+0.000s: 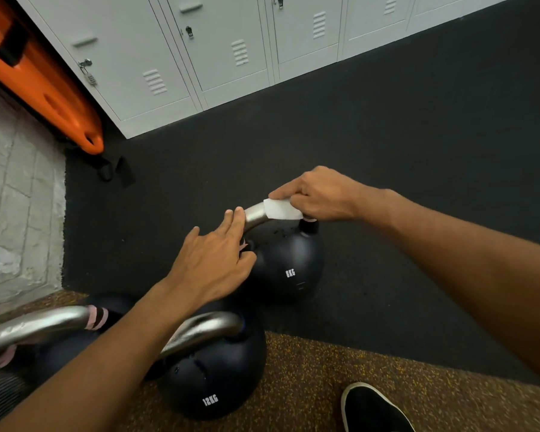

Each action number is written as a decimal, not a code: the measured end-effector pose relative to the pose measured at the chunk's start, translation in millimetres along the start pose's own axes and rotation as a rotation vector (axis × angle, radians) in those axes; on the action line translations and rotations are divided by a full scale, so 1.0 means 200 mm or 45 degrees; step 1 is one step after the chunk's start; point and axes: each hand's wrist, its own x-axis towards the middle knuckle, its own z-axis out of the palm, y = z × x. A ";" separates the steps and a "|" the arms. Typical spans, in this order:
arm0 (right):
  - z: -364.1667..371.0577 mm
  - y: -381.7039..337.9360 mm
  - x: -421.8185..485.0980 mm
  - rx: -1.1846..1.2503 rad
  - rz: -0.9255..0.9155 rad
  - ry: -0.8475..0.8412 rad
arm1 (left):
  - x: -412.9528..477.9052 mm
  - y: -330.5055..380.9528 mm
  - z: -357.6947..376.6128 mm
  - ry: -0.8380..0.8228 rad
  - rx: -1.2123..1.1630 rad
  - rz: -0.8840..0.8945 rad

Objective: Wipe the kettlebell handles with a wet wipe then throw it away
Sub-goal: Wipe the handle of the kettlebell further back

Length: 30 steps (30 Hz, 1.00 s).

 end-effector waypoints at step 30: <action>0.13 0.15 -0.11 0.425 0.096 0.153 | 0.01 0.02 0.01 0.001 0.097 0.021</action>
